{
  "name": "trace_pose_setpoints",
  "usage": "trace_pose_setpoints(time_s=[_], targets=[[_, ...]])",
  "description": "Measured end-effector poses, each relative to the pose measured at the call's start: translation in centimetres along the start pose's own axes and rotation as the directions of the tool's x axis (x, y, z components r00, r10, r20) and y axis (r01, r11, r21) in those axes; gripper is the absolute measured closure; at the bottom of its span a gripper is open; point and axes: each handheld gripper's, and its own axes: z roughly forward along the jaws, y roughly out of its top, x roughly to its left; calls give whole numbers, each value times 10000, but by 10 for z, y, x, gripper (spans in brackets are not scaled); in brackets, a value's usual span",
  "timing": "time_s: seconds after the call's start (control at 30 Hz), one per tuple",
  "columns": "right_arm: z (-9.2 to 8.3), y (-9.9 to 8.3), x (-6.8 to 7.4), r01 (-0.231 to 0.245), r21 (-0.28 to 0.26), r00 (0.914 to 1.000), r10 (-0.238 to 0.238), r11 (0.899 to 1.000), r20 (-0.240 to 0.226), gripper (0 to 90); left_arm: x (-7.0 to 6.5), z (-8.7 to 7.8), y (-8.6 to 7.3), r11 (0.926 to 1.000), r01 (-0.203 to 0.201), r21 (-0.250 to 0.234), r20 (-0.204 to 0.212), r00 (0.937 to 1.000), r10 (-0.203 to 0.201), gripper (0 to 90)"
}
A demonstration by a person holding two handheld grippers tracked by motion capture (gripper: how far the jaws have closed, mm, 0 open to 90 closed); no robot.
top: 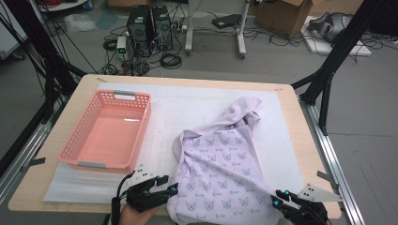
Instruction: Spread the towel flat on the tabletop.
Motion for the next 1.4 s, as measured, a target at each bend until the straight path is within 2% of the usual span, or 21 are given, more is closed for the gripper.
trace_pose_setpoints(time_s=[0.13,0.23,0.27,0.3,0.33,0.37,0.4,0.47,0.5,0.57,0.63,0.73,0.83,0.9,0.97,1.0,1.03,1.1,1.2,1.27,1.4], targets=[[9,12,-8,-208,-564,9994,223,9982,248,615,6,19,12,9999,-153,-12,-211,9997,152,465],[27,22,-13,-67,-378,9986,86,9993,516,615,8,37,14,9978,-321,576,-37,9995,323,474],[35,24,-13,43,-183,9986,-34,9998,524,615,9,43,13,9947,-388,957,42,9992,386,511],[44,26,-13,155,29,9983,-156,9999,565,602,9,46,12,9920,-530,1146,-33,9986,537,617],[53,28,-13,282,259,9978,-297,9993,588,574,11,46,13,9924,-474,1132,16,9989,475,697],[63,29,-13,360,577,9967,-401,9977,712,558,12,45,14,9920,-490,1164,-36,9988,498,837],[69,30,-14,458,717,9959,-511,9964,747,549,15,44,15,9931,-438,1085,-181,9988,461,847],[75,35,-17,357,561,9963,-399,9978,759,617,23,41,20,9964,-142,832,-339,9993,171,858],[79,39,-18,453,572,9974,-483,9973,532,803,25,41,22,9970,-64,777,-405,9991,96,860],[84,45,-20,826,618,9952,-856,9947,472,859,30,42,27,9974,-28,713,-496,9987,64,861],[89,50,-29,536,396,9961,-562,9978,683,866,32,46,31,9982,-52,598,-660,9978,92,862],[91,57,-44,159,-107,9880,-140,9998,1535,868,40,51,38,9990,118,440,-815,9966,-82,860],[93,65,-53,86,-500,9680,42,9987,2508,869,46,55,42,9989,434,148,-936,9947,-418,858],[96,68,-58,22,-637,9523,173,9980,3046,866,48,57,42,9988,479,93,-1002,9939,-467,793],[98,69,-62,-648,-942,9617,873,9934,2597,830,47,54,40,9986,518,75,-781,9956,-511,710],[97,68,-60,-626,-1055,9602,887,9924,2649,771,46,52,38,9989,470,71,-699,9965,-464,659],[94,67,-57,-513,-1180,9577,823,9917,2758,724,44,49,36,9989,463,38,-571,9973,-460,603],[84,64,-53,-342,-1365,9643,685,9900,2557,685,40,43,33,9995,319,72,-624,9976,-314,551],[66,58,-43,-159,-1473,9803,445,9890,1924,614,32,35,26,9998,114,176,-421,9991,-107,514],[57,51,-38,-89,-1272,9898,269,9918,1402,583,26,32,20,9994,-141,301,-443,9989,154,512],[45,32,-27,354,-696,9928,-271,9969,1166,564,21,26,10,9990,-95,429,-572,9983,120,496]])
